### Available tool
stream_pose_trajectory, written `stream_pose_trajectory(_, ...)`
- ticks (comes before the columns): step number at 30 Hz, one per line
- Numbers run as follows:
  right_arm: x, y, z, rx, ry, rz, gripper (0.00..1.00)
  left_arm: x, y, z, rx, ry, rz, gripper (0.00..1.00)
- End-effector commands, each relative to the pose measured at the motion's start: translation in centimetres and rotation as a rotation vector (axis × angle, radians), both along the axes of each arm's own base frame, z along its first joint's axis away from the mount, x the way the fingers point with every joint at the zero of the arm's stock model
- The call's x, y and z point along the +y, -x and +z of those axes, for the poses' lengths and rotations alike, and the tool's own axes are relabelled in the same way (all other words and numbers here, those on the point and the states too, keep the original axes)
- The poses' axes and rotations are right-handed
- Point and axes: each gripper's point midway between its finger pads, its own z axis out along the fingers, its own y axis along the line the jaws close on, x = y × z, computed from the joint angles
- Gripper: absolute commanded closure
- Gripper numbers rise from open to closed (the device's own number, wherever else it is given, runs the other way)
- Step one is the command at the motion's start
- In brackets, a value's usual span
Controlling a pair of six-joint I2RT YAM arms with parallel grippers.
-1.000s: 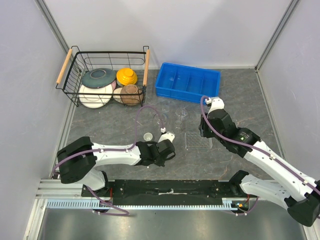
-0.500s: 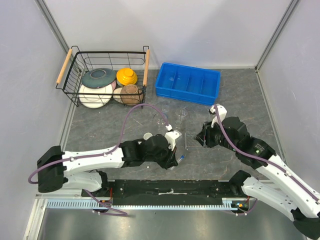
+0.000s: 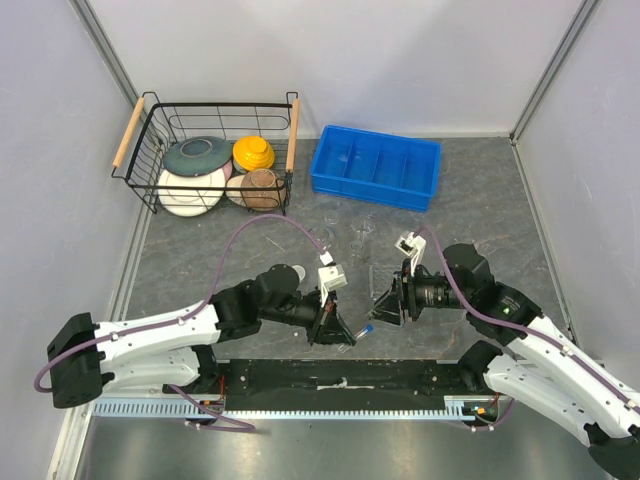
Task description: Organize the chemistry lab equipment
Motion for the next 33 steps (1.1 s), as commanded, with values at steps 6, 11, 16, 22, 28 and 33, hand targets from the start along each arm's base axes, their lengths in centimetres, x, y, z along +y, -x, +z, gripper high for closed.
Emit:
stream_pose_trajectory(6, 1.9, 2.4, 3.1, 0.037, -0.193, 0.159, 0.44, 0.6, 1.7, 4.6, -0.078, 0.259, -0.17, 0.98)
stream_pose_trajectory(11, 2.2, 3.3, 4.2, 0.037, -0.241, 0.2, 0.48, 0.9, 1.5, 4.6, -0.072, 0.272, -0.178, 0.98)
stream_pose_trajectory(16, 2.5, 3.8, 3.9, 0.05, -0.241, 0.222, 0.51, 0.8, 0.9, 5.0, -0.074, 0.289, -0.169, 0.98)
stream_pose_trajectory(22, 2.8, 4.2, 3.9, 0.055, -0.241, 0.231, 0.56, 0.8, 0.4, 5.1, -0.073, 0.297, -0.162, 0.98)
stream_pose_trajectory(28, 3.0, 4.1, 3.9, 0.049, -0.236, 0.224, 0.85, 0.8, 0.2, 5.1, -0.067, 0.298, -0.16, 0.98)
stream_pose_trajectory(33, 2.9, 2.7, 3.5, 0.012, -0.195, 0.15, 1.0, 0.7, -0.2, 4.2, -0.04, 0.26, -0.13, 0.72)
